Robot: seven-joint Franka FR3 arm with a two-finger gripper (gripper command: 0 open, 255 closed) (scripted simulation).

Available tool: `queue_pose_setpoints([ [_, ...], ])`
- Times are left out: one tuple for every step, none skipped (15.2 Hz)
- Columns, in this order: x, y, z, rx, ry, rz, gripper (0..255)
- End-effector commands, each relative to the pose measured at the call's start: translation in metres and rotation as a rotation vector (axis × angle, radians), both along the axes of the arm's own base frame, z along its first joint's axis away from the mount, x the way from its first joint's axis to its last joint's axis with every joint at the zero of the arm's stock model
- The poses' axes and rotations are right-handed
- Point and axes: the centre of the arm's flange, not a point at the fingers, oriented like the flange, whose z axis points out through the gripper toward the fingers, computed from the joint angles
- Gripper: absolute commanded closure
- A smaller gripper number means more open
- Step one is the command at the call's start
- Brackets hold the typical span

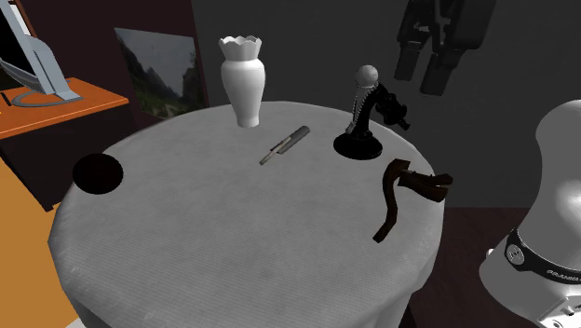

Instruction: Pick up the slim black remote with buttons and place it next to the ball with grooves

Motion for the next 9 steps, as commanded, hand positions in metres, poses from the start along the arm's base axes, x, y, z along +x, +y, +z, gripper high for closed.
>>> queue_pose_setpoints([
  [0.0,0.0,0.0,0.0,0.0,0.0,0],
  [-0.001,-0.01,-0.008,-0.006,0.0,0.025,0],
  [-0.002,-0.021,-0.015,-0.011,0.0,0.049,0],
  [-0.003,-0.031,-0.022,-0.017,0.001,0.074,0],
  [-0.003,-0.041,-0.03,-0.022,0.001,0.099,0],
  [-0.003,-0.052,-0.037,-0.028,0.001,0.124,0],
  [-0.003,-0.062,-0.044,-0.034,0.001,0.148,0],
  [-0.002,-0.073,-0.051,-0.039,0.001,0.173,0],
  [-0.002,-0.084,-0.059,-0.045,0.002,0.198,0],
])
